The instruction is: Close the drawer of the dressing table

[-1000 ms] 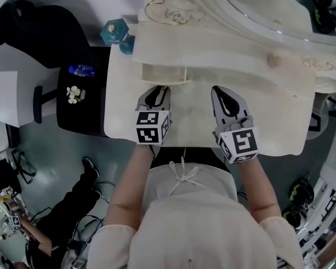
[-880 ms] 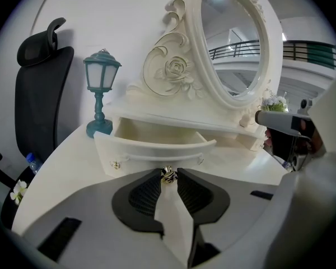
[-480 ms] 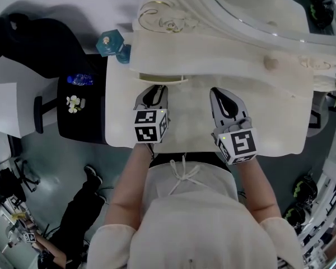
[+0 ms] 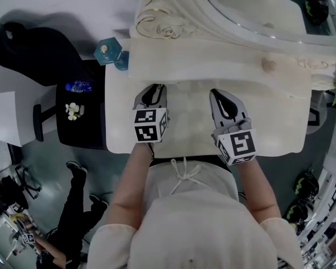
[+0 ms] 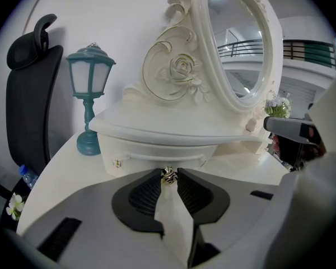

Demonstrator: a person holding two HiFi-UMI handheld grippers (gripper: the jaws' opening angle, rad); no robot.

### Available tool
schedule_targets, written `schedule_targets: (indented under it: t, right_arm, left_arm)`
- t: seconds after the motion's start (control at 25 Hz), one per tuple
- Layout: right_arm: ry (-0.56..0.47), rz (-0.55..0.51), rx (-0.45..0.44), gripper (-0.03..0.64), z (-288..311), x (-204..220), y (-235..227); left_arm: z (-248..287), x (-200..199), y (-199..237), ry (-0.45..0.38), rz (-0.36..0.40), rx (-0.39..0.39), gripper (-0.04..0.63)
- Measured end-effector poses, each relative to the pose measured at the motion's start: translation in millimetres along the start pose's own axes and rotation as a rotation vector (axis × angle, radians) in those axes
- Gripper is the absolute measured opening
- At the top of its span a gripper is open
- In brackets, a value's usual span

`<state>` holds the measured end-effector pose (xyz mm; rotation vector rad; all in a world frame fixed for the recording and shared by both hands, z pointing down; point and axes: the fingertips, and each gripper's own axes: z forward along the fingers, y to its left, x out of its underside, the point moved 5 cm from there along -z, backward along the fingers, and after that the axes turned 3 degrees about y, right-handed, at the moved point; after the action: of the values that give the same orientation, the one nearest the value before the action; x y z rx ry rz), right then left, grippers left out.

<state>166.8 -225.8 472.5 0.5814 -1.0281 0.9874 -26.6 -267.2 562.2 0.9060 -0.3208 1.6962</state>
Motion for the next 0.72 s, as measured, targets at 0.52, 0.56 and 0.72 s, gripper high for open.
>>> schedule_targets:
  t: [0.52, 0.56, 0.72]
  right_arm:
    - [0.006, -0.003, 0.030, 0.006, 2, -6, -9]
    - [0.007, -0.002, 0.031, 0.006, 2, -6, -10]
    - [0.009, 0.011, 0.040, 0.006, 2, -6, -15]
  left_arm:
    - [11, -13, 2, 0.004, -0.008, 0.017, 0.104]
    - [11, -13, 2, 0.004, -0.008, 0.020, 0.104]
    - [11, -12, 2, 0.002, -0.007, 0.026, 0.104]
